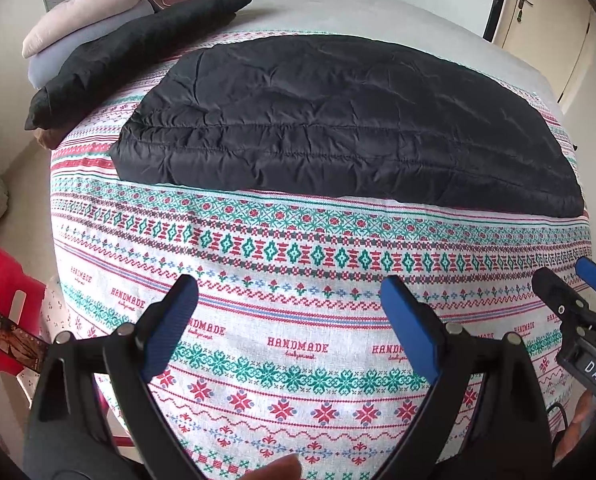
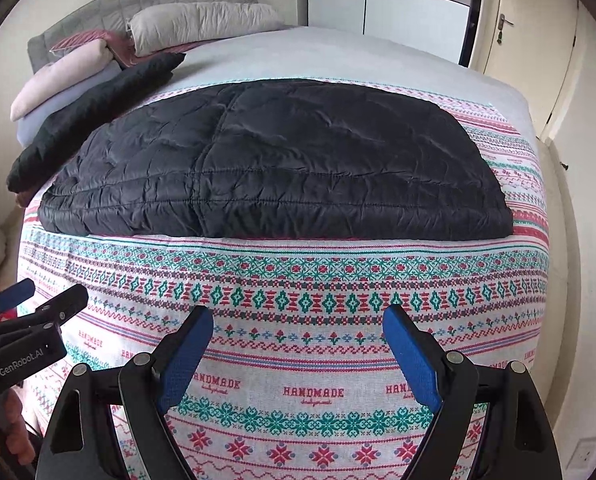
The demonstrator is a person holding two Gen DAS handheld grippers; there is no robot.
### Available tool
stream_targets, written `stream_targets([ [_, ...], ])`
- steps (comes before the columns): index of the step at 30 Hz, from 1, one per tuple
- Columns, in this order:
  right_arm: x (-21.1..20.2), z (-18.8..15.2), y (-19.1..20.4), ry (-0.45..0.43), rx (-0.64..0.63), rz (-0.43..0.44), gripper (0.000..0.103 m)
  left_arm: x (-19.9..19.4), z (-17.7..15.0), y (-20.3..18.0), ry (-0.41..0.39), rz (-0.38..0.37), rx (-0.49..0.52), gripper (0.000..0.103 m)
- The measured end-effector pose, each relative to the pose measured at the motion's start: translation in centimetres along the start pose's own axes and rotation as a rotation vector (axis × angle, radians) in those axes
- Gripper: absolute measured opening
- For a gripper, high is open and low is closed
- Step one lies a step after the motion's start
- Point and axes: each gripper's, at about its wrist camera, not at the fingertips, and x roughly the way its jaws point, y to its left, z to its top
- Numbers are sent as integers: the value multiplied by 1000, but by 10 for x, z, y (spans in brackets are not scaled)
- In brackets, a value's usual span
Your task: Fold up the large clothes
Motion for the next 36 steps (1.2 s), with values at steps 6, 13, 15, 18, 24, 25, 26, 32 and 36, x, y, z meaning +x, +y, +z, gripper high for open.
stream_targets([
  [6, 0, -1, 1, 1, -1, -2, 88, 3, 0, 1, 10, -5, 0, 92],
  [13, 1, -2, 0, 10, -2, 3, 88, 4, 0, -2, 15, -4, 8, 92],
  [15, 1, -2, 0, 10, -2, 3, 88, 5, -1, -3, 17, -5, 8, 92],
  [18, 1, -2, 0, 10, -1, 3, 88, 5, -1, -3, 18, -6, 11, 92],
  [24, 1, -2, 1, 11, -1, 2, 88, 5, -1, -3, 19, -6, 11, 92],
  [25, 1, -2, 1, 11, 0, 2, 88, 5, -1, -3, 19, -6, 12, 92],
  [26, 1, -2, 1, 11, 0, 1, 88, 4, -1, -3, 19, -6, 11, 92],
  [32, 2, -2, 2, 13, -1, 2, 88, 4, -1, -3, 15, -3, 13, 92],
  [36, 3, -4, 2, 15, -3, 3, 88, 4, -1, -3, 16, -5, 16, 92],
])
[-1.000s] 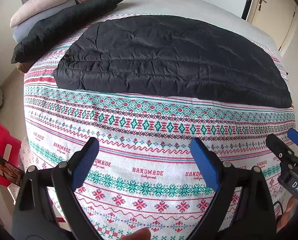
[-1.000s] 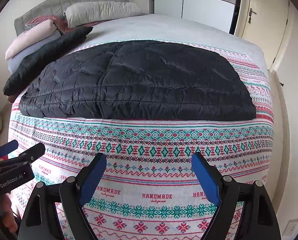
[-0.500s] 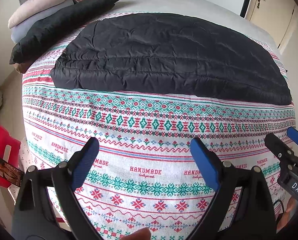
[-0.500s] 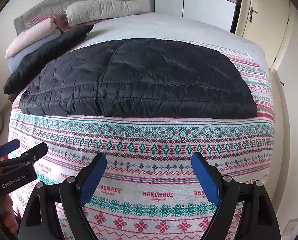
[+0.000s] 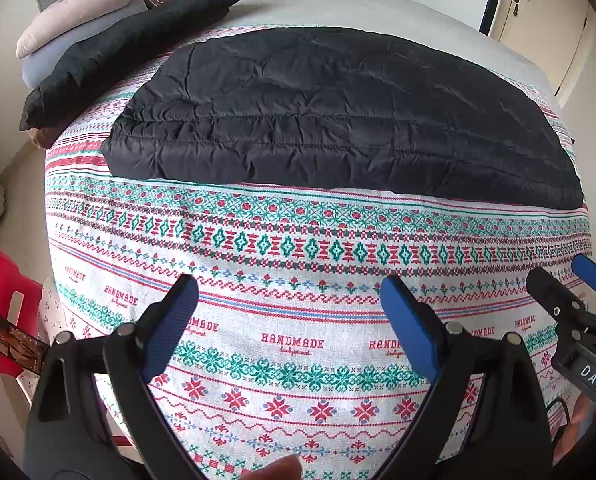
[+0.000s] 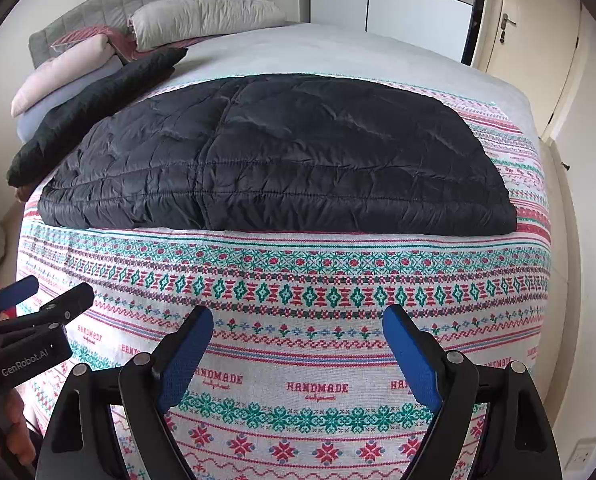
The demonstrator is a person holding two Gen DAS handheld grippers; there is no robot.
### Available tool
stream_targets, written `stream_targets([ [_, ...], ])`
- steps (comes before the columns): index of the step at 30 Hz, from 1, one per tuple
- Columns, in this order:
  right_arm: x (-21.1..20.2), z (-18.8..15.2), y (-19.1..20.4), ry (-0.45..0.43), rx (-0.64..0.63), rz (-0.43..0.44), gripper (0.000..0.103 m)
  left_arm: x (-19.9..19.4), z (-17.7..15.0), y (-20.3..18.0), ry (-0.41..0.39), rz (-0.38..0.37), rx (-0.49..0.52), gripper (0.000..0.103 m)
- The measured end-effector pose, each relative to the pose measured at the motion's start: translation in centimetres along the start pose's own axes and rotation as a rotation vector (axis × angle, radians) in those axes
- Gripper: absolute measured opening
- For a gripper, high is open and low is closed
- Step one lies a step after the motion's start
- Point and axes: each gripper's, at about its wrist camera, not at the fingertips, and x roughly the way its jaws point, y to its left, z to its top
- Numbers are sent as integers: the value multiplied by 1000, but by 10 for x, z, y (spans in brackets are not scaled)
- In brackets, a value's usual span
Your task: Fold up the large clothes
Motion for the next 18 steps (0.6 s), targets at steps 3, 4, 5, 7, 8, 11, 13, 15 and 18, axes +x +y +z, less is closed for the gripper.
stream_targets([
  [3, 0, -3, 0, 2, 0, 1, 88, 0, 0, 0, 1, 0, 5, 92],
  [4, 0, -3, 0, 2, 0, 2, 88, 0, 0, 1, 2, -1, 6, 92],
  [5, 0, -4, 0, 2, 1, 2, 88, 0, 0, 1, 2, -1, 5, 92],
  [7, 0, -4, -1, 2, 1, 2, 88, 0, 0, 0, 1, -1, 6, 92],
  [8, 0, -5, -1, 3, 2, 2, 88, 0, 0, 1, 1, -2, 7, 92],
  [11, 3, -2, 0, 8, 0, 4, 88, 0, 0, 0, 1, -3, 8, 92],
  [13, 3, -1, -1, 9, -3, 5, 88, 0, 0, 0, 2, -2, 9, 92],
  [15, 4, -1, -1, 8, -2, 5, 88, 0, 0, 0, 2, -3, 9, 92],
  [18, 4, -1, -1, 9, -4, 5, 88, 0, 0, 0, 2, -2, 9, 92],
])
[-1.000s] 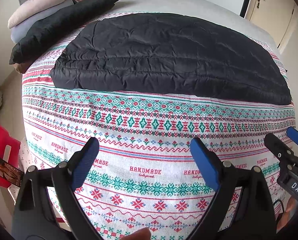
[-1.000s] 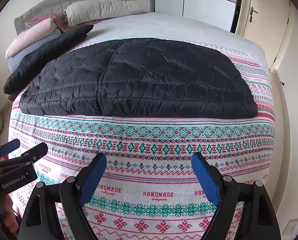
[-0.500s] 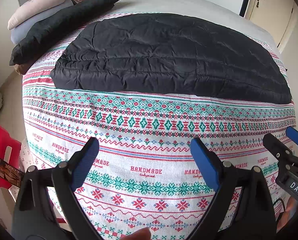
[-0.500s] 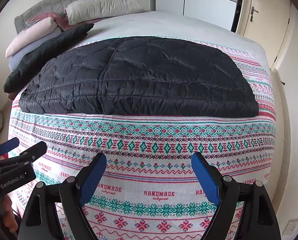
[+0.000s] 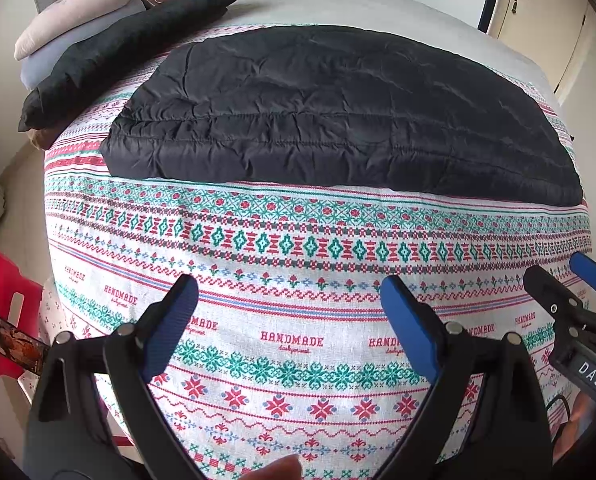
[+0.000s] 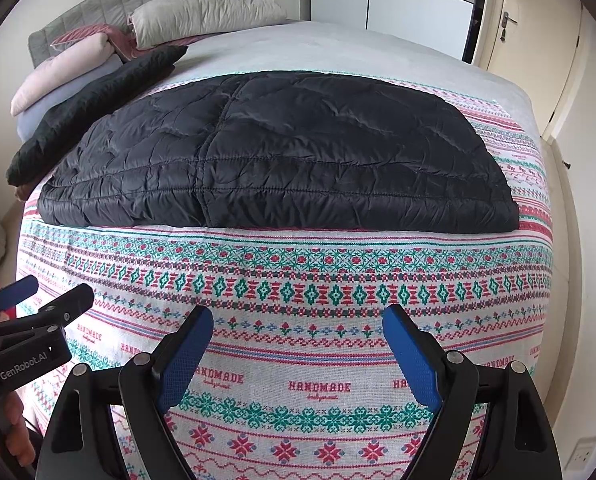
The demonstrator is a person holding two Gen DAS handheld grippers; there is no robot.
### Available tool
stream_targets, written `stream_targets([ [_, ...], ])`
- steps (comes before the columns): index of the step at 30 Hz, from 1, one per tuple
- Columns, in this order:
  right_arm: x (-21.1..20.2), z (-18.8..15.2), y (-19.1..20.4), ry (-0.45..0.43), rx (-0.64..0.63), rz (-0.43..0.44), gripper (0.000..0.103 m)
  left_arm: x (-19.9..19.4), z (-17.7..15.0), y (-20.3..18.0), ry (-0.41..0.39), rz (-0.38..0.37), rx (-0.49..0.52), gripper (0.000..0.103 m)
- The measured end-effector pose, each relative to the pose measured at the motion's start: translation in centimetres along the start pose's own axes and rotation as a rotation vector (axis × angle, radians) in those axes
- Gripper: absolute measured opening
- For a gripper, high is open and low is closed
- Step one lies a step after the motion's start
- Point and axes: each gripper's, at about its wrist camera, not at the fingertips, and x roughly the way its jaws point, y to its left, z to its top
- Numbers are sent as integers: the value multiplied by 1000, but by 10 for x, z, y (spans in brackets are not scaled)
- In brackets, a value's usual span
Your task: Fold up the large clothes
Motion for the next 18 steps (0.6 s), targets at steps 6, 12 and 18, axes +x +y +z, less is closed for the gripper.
stream_targets([
  [6, 0, 0, 0, 1, -1, 0, 88, 0, -1, 1, 3, 0, 2, 92],
  [12, 1, -1, 0, 4, -1, 1, 88, 1, -2, 1, 9, 0, 10, 92],
  [18, 3, -2, 0, 7, -4, -2, 88, 1, -2, 0, 6, 14, 17, 92],
])
